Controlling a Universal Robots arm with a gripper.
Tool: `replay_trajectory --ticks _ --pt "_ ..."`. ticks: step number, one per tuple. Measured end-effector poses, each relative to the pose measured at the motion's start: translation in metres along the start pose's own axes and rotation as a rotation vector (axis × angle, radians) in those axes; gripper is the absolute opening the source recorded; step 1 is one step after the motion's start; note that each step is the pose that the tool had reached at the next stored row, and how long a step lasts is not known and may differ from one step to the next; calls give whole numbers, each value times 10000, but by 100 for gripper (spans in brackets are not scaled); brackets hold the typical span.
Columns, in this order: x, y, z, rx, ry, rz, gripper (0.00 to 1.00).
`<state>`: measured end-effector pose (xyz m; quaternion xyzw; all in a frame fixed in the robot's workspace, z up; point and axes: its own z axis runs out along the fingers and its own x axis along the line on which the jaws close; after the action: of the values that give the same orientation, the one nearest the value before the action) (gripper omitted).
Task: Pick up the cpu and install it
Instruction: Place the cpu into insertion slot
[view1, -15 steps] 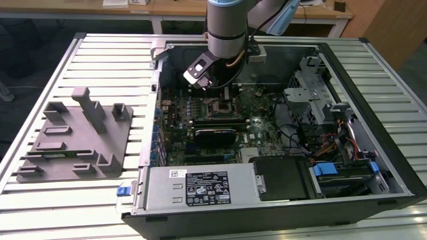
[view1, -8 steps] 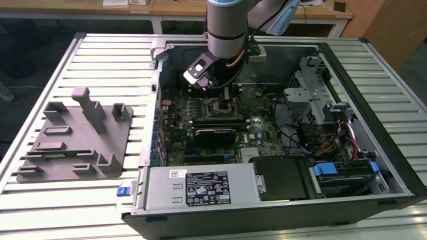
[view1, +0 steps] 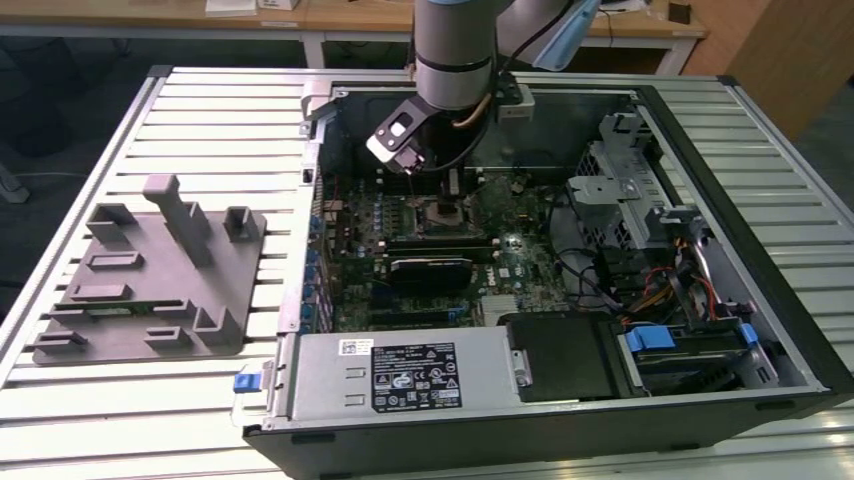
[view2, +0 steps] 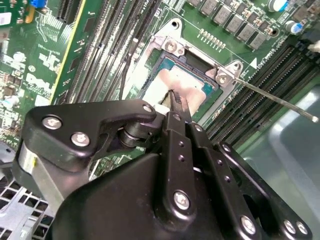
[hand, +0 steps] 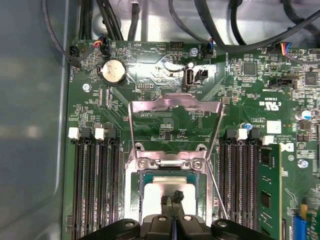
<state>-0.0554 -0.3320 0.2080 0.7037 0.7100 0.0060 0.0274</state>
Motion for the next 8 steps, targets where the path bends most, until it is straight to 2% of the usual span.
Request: replay_trajectory --ticks 8 --pt "-6 9 -190 1 -1 0 11"
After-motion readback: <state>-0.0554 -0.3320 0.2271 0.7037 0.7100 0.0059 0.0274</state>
